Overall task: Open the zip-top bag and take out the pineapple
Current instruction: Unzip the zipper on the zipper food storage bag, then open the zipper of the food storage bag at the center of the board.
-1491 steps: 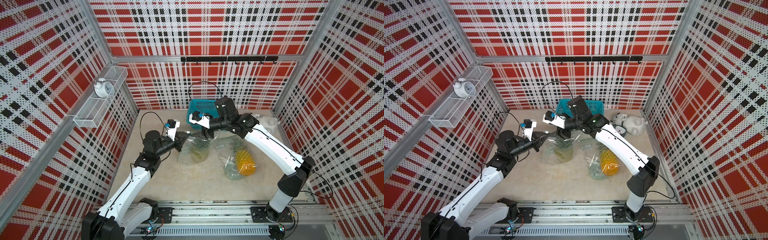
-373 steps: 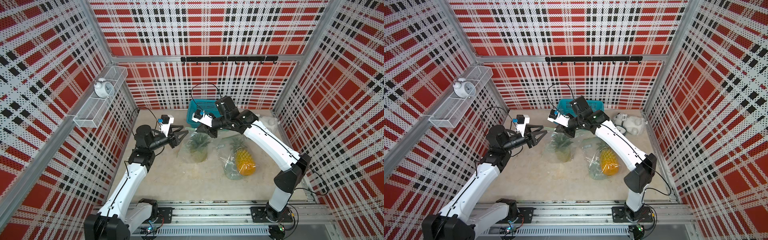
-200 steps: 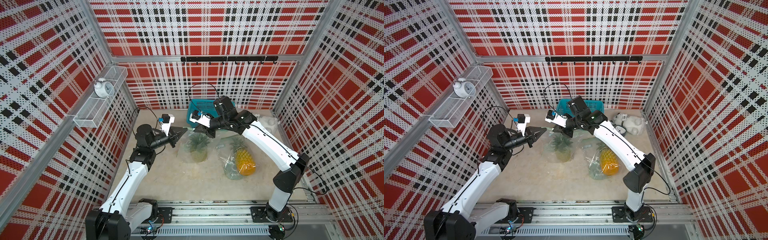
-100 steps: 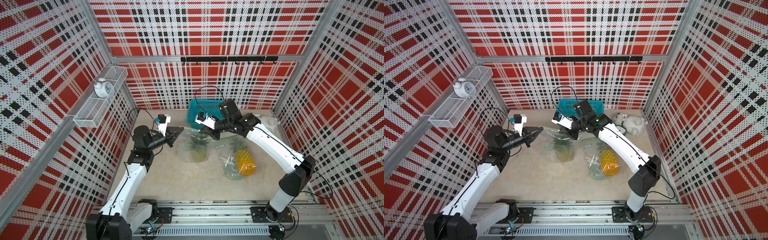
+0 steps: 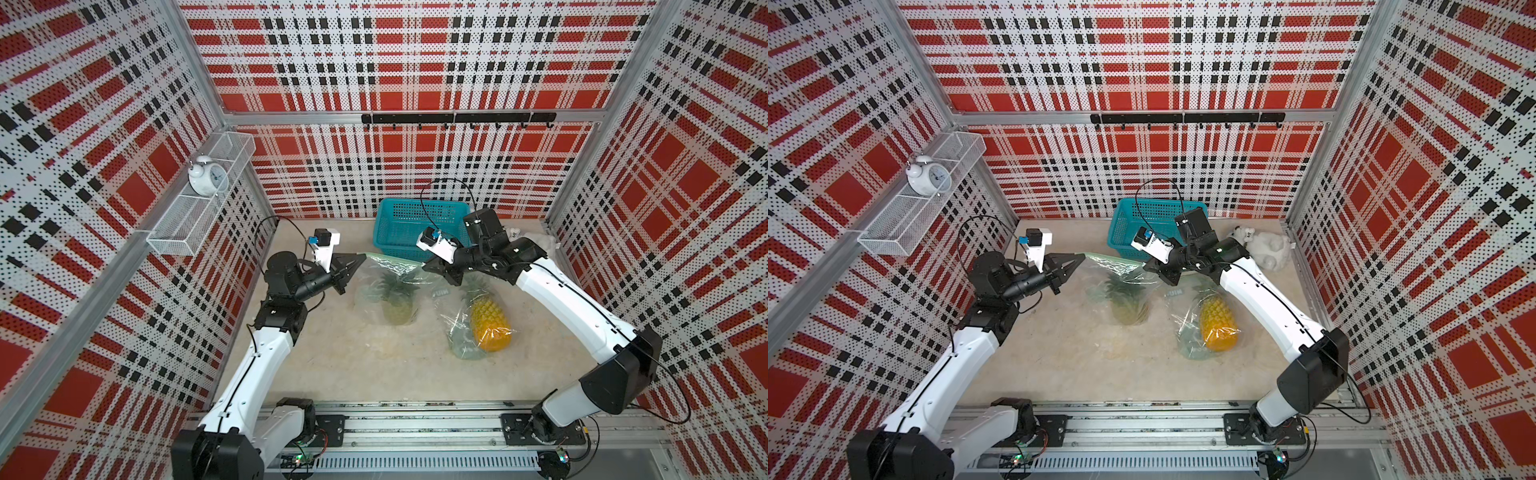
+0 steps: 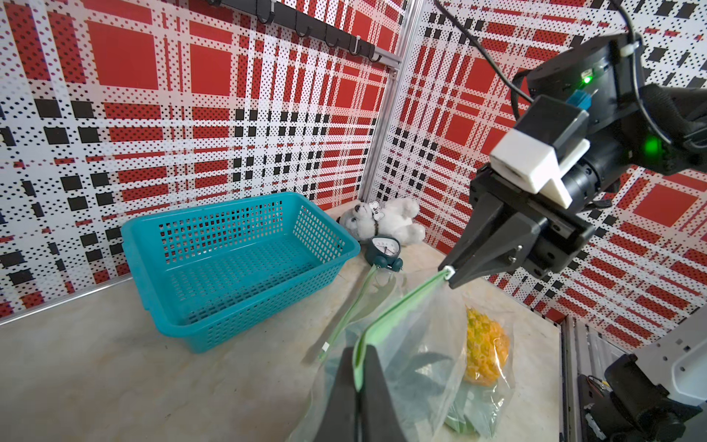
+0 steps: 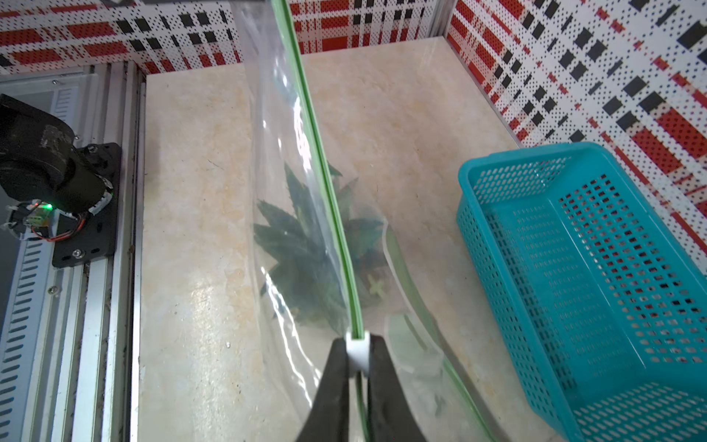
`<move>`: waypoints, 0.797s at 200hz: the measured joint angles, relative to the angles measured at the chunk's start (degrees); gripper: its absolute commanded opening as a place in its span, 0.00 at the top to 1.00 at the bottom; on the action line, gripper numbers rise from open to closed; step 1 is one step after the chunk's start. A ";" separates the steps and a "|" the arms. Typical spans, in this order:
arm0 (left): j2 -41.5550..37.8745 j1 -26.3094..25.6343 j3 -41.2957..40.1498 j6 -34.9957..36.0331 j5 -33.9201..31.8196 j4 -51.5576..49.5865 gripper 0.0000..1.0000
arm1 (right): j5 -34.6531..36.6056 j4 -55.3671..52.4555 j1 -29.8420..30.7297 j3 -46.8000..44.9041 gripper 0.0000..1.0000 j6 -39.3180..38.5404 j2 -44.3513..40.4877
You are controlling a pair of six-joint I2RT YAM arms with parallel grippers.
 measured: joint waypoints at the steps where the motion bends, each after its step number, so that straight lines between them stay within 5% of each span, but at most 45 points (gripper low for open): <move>1: 0.00 0.00 0.00 0.00 -0.02 -0.02 1.00 | 0.00 0.04 -0.07 -0.11 0.93 0.02 -0.04; 159: -0.24 0.83 -0.02 0.59 -0.81 -0.94 1.00 | 0.87 1.90 -7.72 -10.19 0.96 1.79 -7.85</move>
